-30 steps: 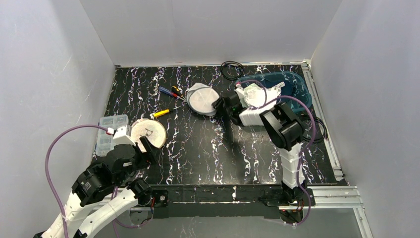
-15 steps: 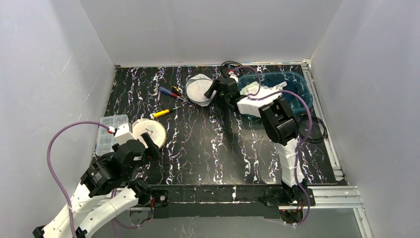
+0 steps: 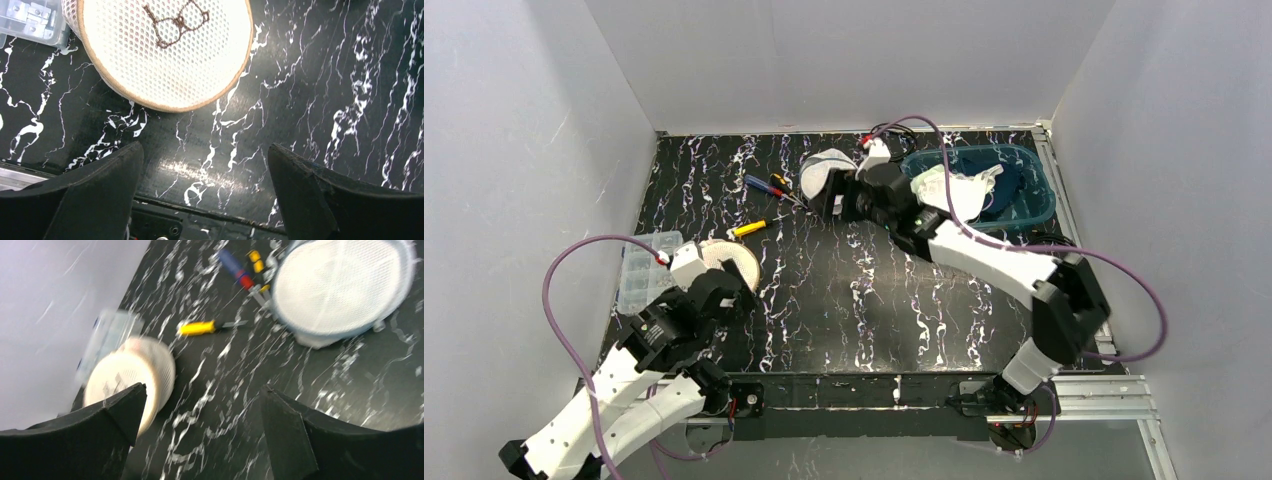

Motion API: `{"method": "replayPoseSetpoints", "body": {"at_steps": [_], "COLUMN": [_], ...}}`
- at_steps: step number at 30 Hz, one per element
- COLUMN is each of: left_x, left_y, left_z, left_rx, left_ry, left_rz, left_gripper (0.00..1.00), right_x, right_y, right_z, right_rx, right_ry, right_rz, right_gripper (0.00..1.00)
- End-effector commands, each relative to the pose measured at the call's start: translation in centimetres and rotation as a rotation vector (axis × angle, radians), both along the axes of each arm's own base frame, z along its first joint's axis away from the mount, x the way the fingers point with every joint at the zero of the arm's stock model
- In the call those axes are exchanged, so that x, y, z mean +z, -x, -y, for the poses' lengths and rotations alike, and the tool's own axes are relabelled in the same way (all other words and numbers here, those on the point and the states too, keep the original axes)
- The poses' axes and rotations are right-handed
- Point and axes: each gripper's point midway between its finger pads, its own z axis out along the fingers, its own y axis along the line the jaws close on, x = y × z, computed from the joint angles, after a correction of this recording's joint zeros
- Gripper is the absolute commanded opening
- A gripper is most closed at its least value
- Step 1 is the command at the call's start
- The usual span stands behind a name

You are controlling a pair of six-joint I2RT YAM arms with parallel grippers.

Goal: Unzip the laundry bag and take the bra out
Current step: Move the laundry bag to the center of the board, then pick up the laundry bag at the center of the board.

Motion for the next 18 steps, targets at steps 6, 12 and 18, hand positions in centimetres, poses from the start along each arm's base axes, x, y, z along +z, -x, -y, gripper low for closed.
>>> {"method": "replayPoseSetpoints", "body": {"at_steps": [6, 12, 18], "left_x": [-2.0, -3.8, -5.4], "left_y": [-2.6, -4.6, -4.8], "left_z": [-0.6, -1.2, -2.6], "left_rx": [0.206, 0.377, 0.461], "left_ry": [0.186, 0.451, 0.451], "left_rz": [-0.068, -0.107, -0.126], "left_gripper": [0.93, 0.90, 0.88], "right_x": [-3.5, -6.0, -6.6], "right_y": [11.7, 16.9, 18.7], "right_z": [2.9, 5.0, 7.6], "right_rx": [0.245, 0.318, 0.302], "right_ry": [0.023, -0.012, -0.009], "right_rz": [0.008, -0.044, -0.032], "right_gripper": [0.88, 0.87, 0.87]}}
